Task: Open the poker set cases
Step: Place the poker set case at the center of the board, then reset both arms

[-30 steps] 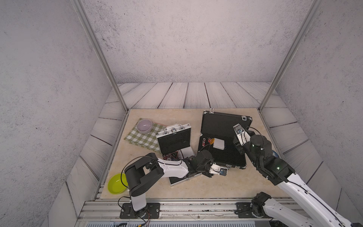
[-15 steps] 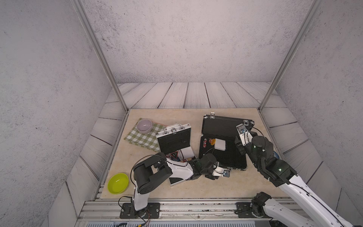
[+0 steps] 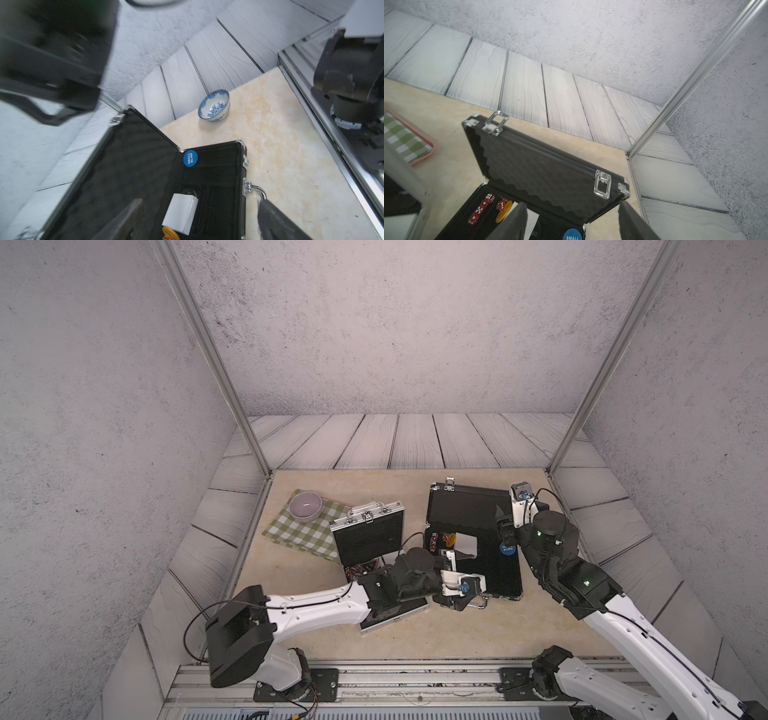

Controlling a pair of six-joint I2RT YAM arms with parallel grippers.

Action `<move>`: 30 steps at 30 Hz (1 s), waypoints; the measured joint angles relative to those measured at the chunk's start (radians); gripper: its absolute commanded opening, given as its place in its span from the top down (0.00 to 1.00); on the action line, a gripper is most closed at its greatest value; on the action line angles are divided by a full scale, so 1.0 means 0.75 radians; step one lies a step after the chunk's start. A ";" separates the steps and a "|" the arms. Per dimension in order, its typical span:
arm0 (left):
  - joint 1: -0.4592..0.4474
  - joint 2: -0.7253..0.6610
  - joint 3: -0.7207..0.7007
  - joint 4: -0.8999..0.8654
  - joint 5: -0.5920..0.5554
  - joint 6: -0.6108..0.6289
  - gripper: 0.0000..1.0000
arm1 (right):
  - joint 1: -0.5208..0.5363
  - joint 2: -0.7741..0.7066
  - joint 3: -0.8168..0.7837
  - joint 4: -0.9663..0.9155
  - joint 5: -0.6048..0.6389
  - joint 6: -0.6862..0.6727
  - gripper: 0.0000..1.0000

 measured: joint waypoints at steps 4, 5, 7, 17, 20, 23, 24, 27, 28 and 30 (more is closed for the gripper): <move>0.014 -0.220 -0.084 0.021 -0.274 -0.097 0.12 | -0.243 0.045 -0.003 0.046 -0.105 0.171 0.27; 0.033 -0.281 -0.107 0.029 -0.368 -0.122 0.13 | -0.333 0.048 -0.019 0.074 -0.138 0.226 0.26; 0.107 -0.405 -0.152 0.047 -0.550 -0.180 0.13 | -0.463 0.043 -0.070 0.126 -0.159 0.307 0.25; 0.610 -0.847 -0.301 0.178 -1.176 -0.263 0.13 | -0.727 0.054 -0.456 0.393 0.036 0.389 0.24; 0.752 -0.795 -0.305 0.160 -1.212 -0.303 0.13 | -0.746 0.112 -0.546 0.465 0.064 0.421 0.24; 0.896 -0.725 -0.327 0.107 -1.202 -0.386 0.13 | -0.746 0.156 -0.622 0.561 0.063 0.449 0.25; 0.949 -0.699 -0.340 0.094 -1.188 -0.421 0.13 | -0.746 0.165 -0.659 0.613 0.062 0.452 0.25; 1.089 -0.634 -0.367 0.055 -1.130 -0.513 0.13 | -0.746 0.191 -0.758 0.764 0.055 0.450 0.25; 1.128 -0.617 -0.374 0.044 -1.110 -0.540 0.13 | -0.746 0.205 -0.784 0.808 0.044 0.446 0.25; 1.198 -0.579 -0.390 0.039 -1.072 -0.593 0.13 | -0.746 0.250 -0.824 0.890 0.013 0.436 0.25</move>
